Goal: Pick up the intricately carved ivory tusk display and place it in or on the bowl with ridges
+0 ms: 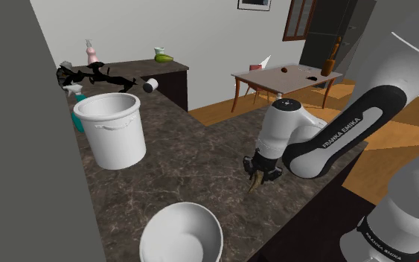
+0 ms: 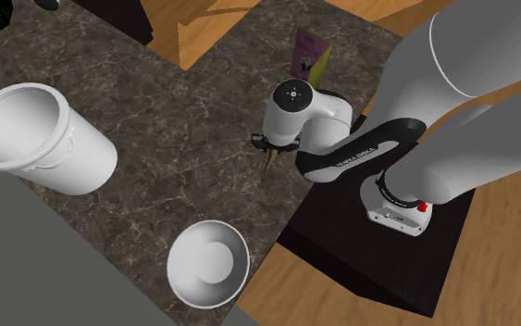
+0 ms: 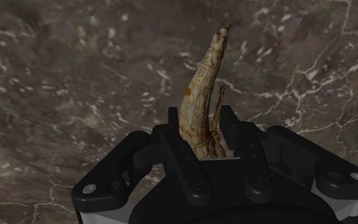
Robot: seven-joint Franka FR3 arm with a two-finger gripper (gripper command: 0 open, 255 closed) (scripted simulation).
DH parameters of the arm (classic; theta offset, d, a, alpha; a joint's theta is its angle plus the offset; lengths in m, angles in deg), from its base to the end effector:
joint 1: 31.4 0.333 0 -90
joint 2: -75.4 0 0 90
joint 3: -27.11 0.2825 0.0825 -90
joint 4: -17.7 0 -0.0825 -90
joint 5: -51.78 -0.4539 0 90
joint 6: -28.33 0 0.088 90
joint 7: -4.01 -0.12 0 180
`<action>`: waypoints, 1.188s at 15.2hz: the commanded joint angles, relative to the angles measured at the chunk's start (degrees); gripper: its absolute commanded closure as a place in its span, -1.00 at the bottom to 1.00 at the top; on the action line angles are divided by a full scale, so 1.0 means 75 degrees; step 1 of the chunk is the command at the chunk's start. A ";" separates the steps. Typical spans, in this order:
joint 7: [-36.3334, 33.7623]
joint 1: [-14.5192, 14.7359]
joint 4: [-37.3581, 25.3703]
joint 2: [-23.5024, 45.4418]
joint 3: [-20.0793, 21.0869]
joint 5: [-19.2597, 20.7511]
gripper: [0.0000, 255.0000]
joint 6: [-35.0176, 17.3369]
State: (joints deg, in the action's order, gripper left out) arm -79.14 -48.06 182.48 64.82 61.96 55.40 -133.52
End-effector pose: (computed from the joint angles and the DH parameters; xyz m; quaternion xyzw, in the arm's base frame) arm 0.3845 0.1039 0.1336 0.8556 -0.5114 0.0802 0.0030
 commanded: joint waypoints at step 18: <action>0.1217 0.1183 -0.0289 -0.1902 -0.0979 -0.1445 1.00 0.2122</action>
State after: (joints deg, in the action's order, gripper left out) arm -70.49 -39.58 180.63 51.64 55.11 44.95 -119.04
